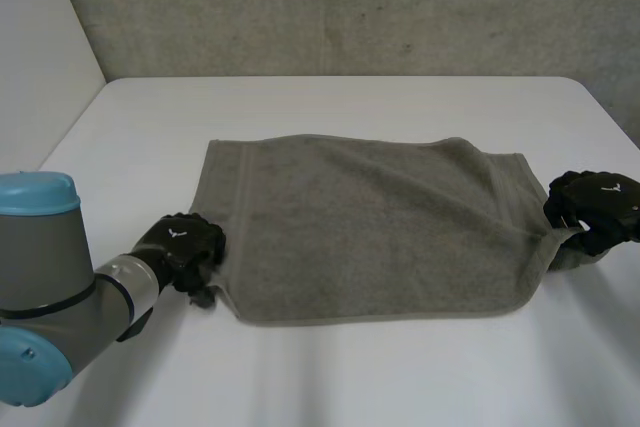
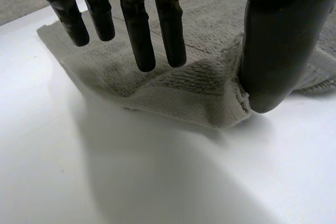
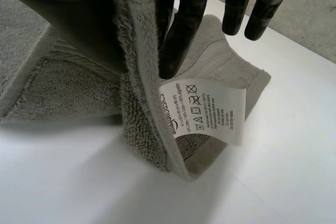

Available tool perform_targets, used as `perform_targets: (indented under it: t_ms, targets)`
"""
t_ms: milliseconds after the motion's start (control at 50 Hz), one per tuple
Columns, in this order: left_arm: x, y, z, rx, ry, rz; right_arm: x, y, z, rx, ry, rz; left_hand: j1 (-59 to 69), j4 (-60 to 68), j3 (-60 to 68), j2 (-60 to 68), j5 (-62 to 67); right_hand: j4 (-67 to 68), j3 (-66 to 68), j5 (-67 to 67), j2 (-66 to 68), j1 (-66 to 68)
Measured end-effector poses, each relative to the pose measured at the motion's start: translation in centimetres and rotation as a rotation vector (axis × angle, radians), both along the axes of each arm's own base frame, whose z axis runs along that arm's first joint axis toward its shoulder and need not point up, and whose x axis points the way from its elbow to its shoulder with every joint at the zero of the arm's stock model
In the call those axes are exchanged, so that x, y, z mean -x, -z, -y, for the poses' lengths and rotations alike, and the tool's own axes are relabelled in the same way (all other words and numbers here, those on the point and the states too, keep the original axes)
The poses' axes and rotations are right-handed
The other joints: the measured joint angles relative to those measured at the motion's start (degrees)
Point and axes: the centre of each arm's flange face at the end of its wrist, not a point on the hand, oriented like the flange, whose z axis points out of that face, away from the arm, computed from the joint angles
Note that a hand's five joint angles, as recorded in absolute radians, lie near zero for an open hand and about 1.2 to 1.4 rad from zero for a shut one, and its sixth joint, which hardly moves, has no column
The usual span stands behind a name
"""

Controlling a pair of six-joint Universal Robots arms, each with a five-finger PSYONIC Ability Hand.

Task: Fold the towel.

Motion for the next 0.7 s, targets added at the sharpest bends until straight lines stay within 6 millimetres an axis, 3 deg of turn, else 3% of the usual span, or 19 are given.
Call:
perform_targets:
  t_ms: [240, 360, 520, 700]
  targets:
    - [0.0, -0.8, -0.8, 0.023, 0.012, 0.001, 0.0, 0.1, -0.1, -0.007, 0.0, 0.002, 0.56, 0.0, 0.0, 0.6, 1.83, 0.0, 0.0, 0.0, 0.0, 0.0]
    - [0.1, -0.9, -1.1, 0.02, 0.016, -0.002, 0.0, 0.3, -0.3, -0.013, 0.001, 0.004, 37.38, 0.0, 0.0, 38.72, 39.93, 0.0, 0.0, 0.0, 0.0, 0.0]
    - [0.1, -1.6, -1.6, 0.023, 0.024, -0.003, 0.1, 0.1, -0.6, -0.008, 0.007, -0.006, 37.48, 0.0, 0.0, 40.43, 41.12, 0.0, 0.0, 0.0, 0.0, 0.0]
    - [-1.0, -4.2, -2.6, 0.011, 0.003, 0.007, 0.3, -0.9, -1.2, 0.007, -0.023, -0.086, 37.48, 0.0, 0.0, 40.43, 41.13, 0.0, 0.0, 0.0, 0.0, 0.0]
